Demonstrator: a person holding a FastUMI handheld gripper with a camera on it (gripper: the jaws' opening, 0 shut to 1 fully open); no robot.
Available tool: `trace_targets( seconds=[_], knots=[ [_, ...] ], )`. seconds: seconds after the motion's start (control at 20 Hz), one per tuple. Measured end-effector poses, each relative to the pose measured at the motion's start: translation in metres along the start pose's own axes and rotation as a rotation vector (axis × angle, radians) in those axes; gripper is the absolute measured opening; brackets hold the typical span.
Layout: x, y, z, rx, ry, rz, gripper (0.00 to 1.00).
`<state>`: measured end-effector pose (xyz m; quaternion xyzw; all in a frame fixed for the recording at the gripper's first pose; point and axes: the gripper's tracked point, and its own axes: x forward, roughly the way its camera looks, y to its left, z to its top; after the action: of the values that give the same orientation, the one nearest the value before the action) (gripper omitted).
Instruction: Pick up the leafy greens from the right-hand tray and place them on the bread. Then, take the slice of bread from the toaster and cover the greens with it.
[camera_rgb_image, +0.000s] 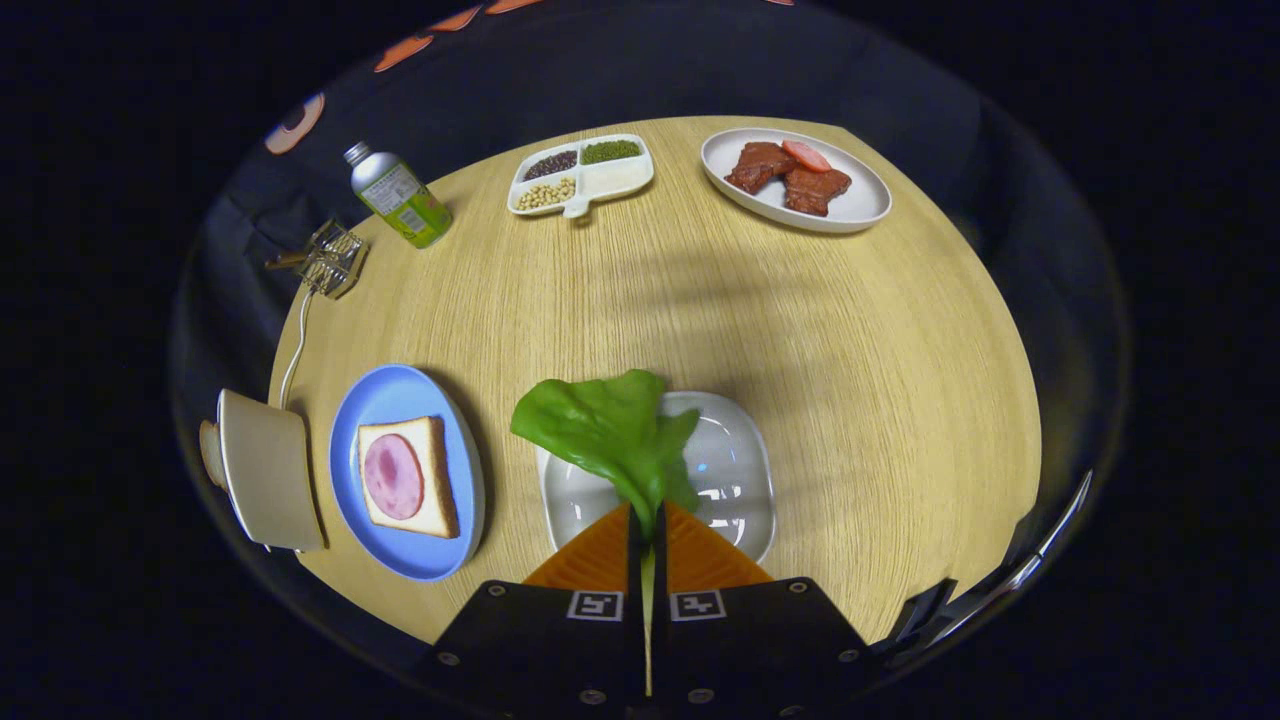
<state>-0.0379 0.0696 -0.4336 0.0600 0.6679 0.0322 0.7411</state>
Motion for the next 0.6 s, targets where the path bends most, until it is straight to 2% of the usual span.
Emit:
trace_targets(
  seconds=[0.3,0.6],
  knots=[
    [-0.030,0.048,0.007,-0.027,-0.028,0.094,0.03],
    [-0.027,0.102,0.010,-0.092,-0.025,0.146,0.03]
  ],
)
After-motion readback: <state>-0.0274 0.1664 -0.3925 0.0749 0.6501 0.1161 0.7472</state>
